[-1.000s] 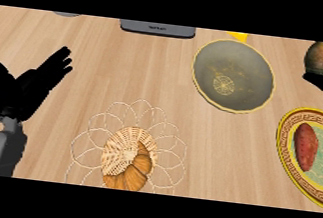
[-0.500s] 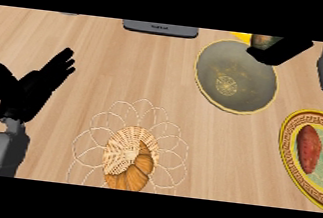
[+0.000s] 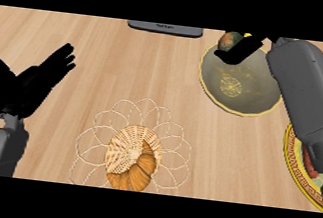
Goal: Pick the squash from the plate and place it in the bowl
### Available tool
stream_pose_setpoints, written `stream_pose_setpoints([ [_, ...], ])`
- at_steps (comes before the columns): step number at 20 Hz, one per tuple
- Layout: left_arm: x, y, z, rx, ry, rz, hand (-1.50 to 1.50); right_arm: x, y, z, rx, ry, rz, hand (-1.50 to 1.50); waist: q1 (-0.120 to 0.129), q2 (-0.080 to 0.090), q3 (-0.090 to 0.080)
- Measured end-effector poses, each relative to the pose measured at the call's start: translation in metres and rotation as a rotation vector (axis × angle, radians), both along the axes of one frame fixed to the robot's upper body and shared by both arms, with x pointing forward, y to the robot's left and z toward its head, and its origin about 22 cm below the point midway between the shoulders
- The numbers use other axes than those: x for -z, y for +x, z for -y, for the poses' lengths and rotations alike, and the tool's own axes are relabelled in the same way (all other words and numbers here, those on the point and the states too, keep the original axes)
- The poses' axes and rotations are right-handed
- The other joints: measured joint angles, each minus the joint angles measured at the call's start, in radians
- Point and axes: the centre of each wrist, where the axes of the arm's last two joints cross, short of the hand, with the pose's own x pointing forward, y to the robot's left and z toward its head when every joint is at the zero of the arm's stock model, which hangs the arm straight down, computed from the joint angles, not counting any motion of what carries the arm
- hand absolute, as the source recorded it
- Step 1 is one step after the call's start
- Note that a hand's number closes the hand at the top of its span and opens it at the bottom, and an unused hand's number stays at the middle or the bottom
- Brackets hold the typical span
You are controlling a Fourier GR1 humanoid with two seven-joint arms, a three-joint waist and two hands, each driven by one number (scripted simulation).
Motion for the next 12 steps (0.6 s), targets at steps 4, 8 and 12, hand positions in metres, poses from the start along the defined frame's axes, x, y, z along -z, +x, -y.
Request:
stream_pose_setpoints([
  [4, -0.001, -0.001, 0.008, 0.021, -0.001, 0.007, 0.0, 0.023, 0.006, -0.009, 0.049, 0.133, -0.13, -1.5, 0.014, 0.005, 0.0],
  [8, -0.001, 0.004, 0.01, 0.022, 0.001, 0.01, 0.0, 0.041, 0.008, -0.019, 0.07, 0.265, -0.206, -1.5, 0.017, 0.011, 0.001],
  [12, -0.004, 0.005, 0.015, 0.03, -0.001, 0.014, 0.0, 0.048, 0.008, -0.025, 0.074, 0.359, -0.178, -1.5, 0.025, 0.012, 0.001],
])
